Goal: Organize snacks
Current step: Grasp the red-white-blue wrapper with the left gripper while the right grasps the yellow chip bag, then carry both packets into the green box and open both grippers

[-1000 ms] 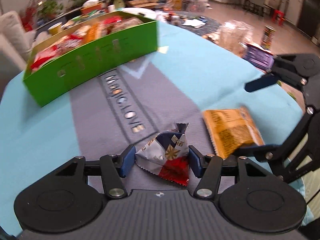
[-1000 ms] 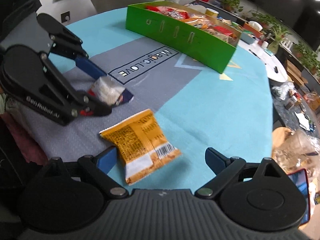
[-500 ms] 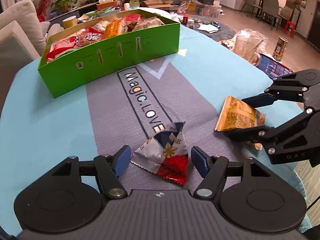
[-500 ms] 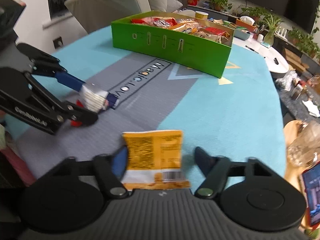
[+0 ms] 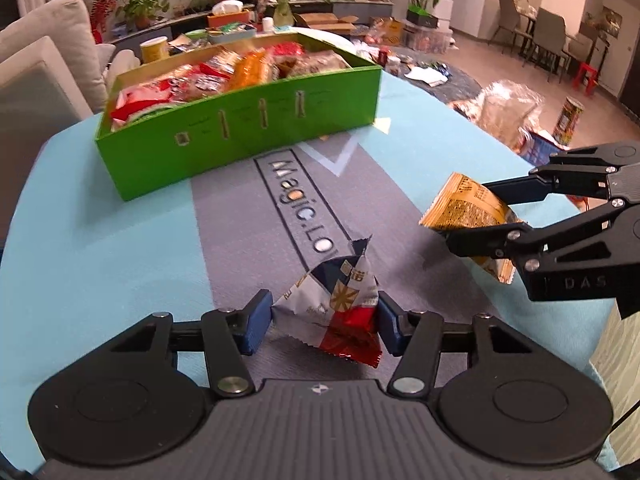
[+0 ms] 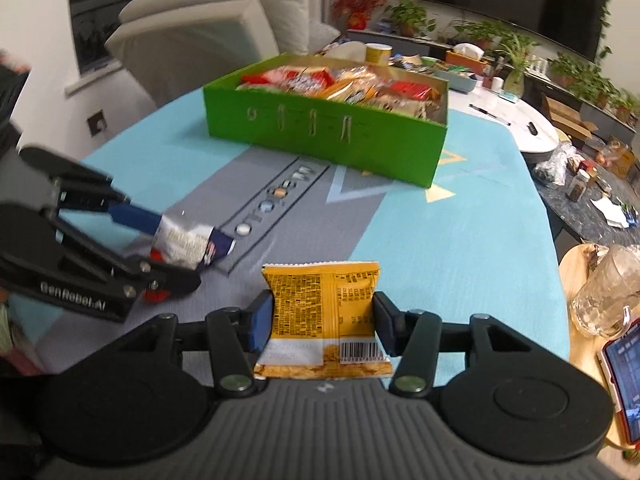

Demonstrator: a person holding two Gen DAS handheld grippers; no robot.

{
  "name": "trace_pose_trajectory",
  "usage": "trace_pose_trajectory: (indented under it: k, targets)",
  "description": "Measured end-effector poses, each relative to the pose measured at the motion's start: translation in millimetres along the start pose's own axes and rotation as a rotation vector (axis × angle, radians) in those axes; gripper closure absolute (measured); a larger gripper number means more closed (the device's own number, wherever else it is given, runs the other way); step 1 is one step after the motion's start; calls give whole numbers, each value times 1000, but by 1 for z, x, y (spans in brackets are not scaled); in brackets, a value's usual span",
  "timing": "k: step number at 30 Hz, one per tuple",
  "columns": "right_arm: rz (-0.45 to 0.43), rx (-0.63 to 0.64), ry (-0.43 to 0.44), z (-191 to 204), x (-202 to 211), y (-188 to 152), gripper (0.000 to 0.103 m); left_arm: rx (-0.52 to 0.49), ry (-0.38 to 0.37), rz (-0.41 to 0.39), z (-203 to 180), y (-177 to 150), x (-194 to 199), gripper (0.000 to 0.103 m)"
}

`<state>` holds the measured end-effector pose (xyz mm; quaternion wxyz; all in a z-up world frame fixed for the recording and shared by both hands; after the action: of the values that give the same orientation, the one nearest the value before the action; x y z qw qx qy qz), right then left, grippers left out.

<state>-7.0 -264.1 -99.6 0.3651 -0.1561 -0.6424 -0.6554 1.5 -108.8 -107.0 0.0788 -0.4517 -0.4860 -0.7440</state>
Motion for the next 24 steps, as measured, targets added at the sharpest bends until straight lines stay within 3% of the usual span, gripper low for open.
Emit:
trace_pose_trajectory:
  k: [13, 24]
  targets:
    - [-47, -132, 6, 3, -13, 39, 17, 77, 51, -52, 34, 13, 10, 51]
    - [-89, -172, 36, 7, -21, 76, 17, 100, 103, -109, 66, 45, 16, 51]
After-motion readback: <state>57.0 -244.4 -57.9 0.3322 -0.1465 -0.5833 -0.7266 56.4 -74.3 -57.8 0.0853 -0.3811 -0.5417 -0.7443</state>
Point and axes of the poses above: each gripper's, at about its wrist camera, not at the fingertips, and x roughly against the way its jaws point, z to its left, y to its top, the point moved 3 cm from there along -x, roughly the way its jaws point, and after that the axes turned 12 degrees about -x, right-handed, at the moved point
